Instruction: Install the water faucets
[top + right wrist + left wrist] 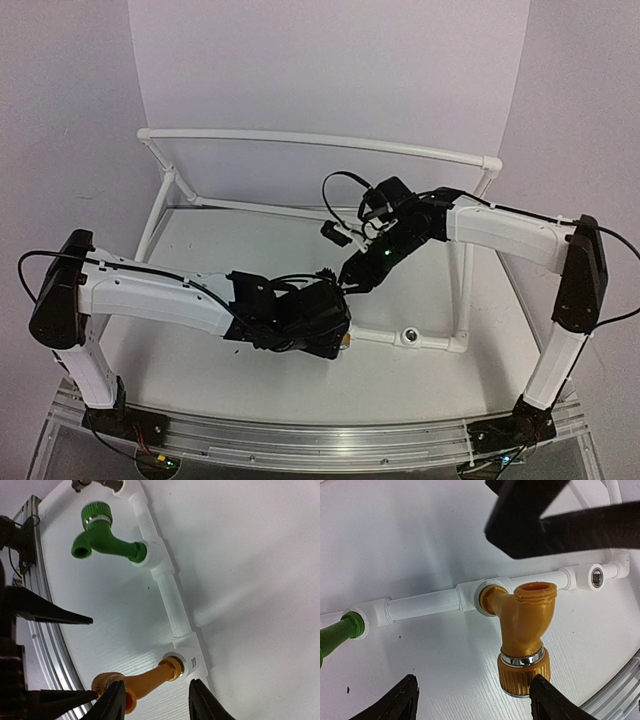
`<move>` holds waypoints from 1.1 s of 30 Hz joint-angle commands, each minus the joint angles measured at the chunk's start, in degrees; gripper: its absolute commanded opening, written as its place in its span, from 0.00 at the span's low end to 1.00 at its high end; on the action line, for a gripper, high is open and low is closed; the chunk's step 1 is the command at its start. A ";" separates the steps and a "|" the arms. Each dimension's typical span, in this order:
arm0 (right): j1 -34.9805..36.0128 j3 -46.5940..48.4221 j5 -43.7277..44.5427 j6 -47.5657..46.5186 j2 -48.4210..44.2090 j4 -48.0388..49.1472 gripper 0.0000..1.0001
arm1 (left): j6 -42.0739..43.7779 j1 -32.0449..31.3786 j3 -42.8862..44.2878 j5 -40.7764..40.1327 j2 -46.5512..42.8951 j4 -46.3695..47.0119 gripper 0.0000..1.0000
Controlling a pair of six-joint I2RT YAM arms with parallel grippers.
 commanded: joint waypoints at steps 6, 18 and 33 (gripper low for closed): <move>2.57 0.68 -3.46 1.56 1.89 -0.12 0.47 | 6.24 -1.86 -0.08 1.21 -0.69 5.33 0.78; 2.58 -3.24 0.01 -1.20 1.71 -0.65 0.36 | 4.12 -1.76 3.73 -0.63 4.73 -0.35 0.78; 2.07 -5.38 3.32 -1.92 -1.65 -2.31 0.27 | -0.87 1.51 -1.66 -3.77 -0.93 -1.86 0.75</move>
